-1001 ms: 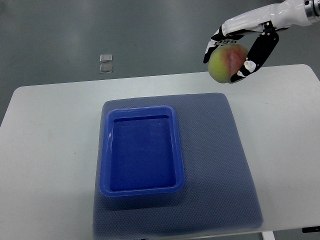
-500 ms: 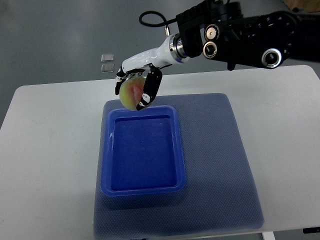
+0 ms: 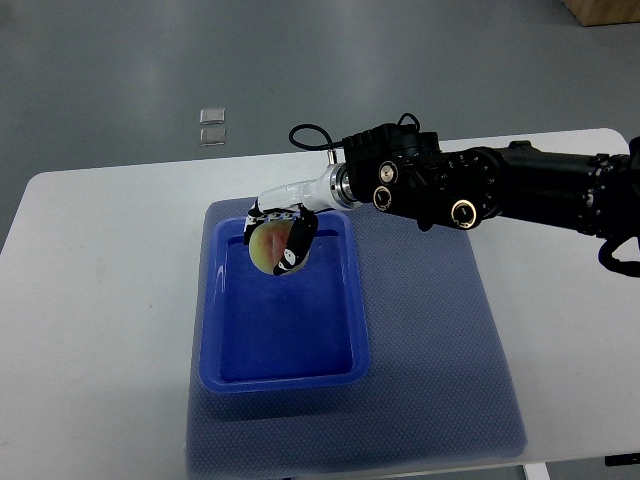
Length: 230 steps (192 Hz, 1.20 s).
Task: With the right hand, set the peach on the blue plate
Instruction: 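Open the right hand fingers to release the peach into the tray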
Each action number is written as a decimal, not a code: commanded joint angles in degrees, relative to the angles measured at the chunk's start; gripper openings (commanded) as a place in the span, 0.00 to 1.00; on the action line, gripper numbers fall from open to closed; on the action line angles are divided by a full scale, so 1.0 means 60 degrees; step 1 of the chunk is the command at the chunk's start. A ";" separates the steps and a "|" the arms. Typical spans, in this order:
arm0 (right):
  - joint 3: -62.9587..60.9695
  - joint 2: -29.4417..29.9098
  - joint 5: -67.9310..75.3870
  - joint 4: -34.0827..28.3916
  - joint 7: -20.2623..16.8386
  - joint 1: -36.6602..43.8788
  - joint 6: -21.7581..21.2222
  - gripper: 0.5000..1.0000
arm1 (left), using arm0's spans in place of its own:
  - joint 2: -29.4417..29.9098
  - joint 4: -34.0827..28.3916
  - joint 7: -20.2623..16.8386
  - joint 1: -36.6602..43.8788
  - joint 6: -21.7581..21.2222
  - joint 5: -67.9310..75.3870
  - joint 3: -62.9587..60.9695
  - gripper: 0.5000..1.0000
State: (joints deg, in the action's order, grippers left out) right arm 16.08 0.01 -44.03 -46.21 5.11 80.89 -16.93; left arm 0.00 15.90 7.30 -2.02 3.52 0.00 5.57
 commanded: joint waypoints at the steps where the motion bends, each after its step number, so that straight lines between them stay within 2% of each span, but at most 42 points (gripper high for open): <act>1: 0.0000 -0.0001 -0.0205 0.0098 -0.0001 -0.0371 0.0185 0.07 | 0.0000 0.0002 0.0013 0.0000 -0.0001 0.0015 -0.0006 1.00; 34: -0.0014 -0.0001 -0.0220 0.0142 -0.0001 -0.0679 0.0273 0.15 | 0.0000 0.0046 0.0292 0.0000 -0.0001 0.0000 -0.0006 1.00; 43: -0.0014 -0.0001 -0.0220 0.0142 -0.0001 -0.0752 0.0244 0.21 | 0.0000 0.0046 0.0292 0.0000 -0.0001 0.0000 -0.0006 1.00; 53: -0.0014 -0.0001 -0.0220 0.0142 -0.0001 -0.0752 0.0244 0.21 | 0.0000 0.0046 0.0292 0.0000 -0.0001 0.0000 -0.0006 1.00; 54: -0.0014 -0.0001 -0.0220 0.0142 -0.0001 -0.0839 0.0215 0.33 | 0.0000 0.0046 0.0292 0.0000 -0.0001 0.0015 -0.0006 1.00; 56: -0.0014 -0.0001 -0.0205 0.0142 -0.0001 -0.0854 0.0214 0.35 | 0.0000 0.0046 0.0292 0.0000 -0.0001 0.0015 -0.0006 1.00; 65: -0.0014 -0.0001 -0.0191 0.0128 -0.0001 -0.0928 0.0200 0.42 | 0.0000 0.0046 0.0292 0.0000 -0.0001 0.0015 -0.0006 1.00; 75: -0.0014 -0.0001 -0.0176 0.0099 0.0013 -0.1001 0.0170 0.56 | 0.0000 0.0046 0.0292 0.0000 -0.0001 0.0000 -0.0006 1.00; 84: -0.0029 -0.0001 -0.0161 0.0084 0.0013 -0.1030 0.0170 0.63 | 0.0000 0.0046 0.0292 0.0000 -0.0001 0.0000 -0.0006 1.00; 91: -0.0117 -0.0001 -0.0161 0.0084 0.0028 -0.1030 0.0141 0.74 | 0.0000 0.0031 0.0292 0.0000 -0.0001 0.0000 -0.0006 1.00; 104: -0.0351 -0.0001 -0.0190 0.0098 0.0014 -0.1045 -0.0020 0.86 | 0.0000 0.0016 0.0292 0.0000 -0.0001 0.0000 -0.0006 1.00; 127: -0.0673 -0.0001 -0.0205 0.0098 0.0013 -0.1001 -0.0298 0.86 | 0.0000 0.0002 0.0292 0.0000 -0.0001 0.0000 -0.0006 1.00; 159: -0.0937 -0.0001 -0.0176 0.0098 0.0013 -0.0898 -0.0342 0.86 | 0.0000 0.0016 0.0292 0.0000 -0.0001 0.0000 -0.0006 1.00; 211: -0.2768 -0.0001 -0.0044 0.0098 0.0013 -0.0503 -0.0313 0.86 | 0.0000 0.0016 0.0306 0.0000 -0.0001 0.0000 -0.0021 1.00; 213: -0.3572 -0.0293 -0.0030 0.0069 0.0072 -0.0576 -0.0313 0.86 | 0.0000 0.0016 0.0306 0.0000 -0.0001 0.0000 -0.0021 1.00; 230: -0.4848 -0.1012 0.0000 0.0040 0.0087 -0.0928 -0.0298 0.86 | 0.0000 0.0031 0.0306 0.0000 -0.0001 0.0015 -0.0021 1.00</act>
State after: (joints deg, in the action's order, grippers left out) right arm -4.24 -1.77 -44.25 -45.75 5.37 77.48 -18.82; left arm 0.00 16.00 9.13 -2.02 3.51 -0.01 5.45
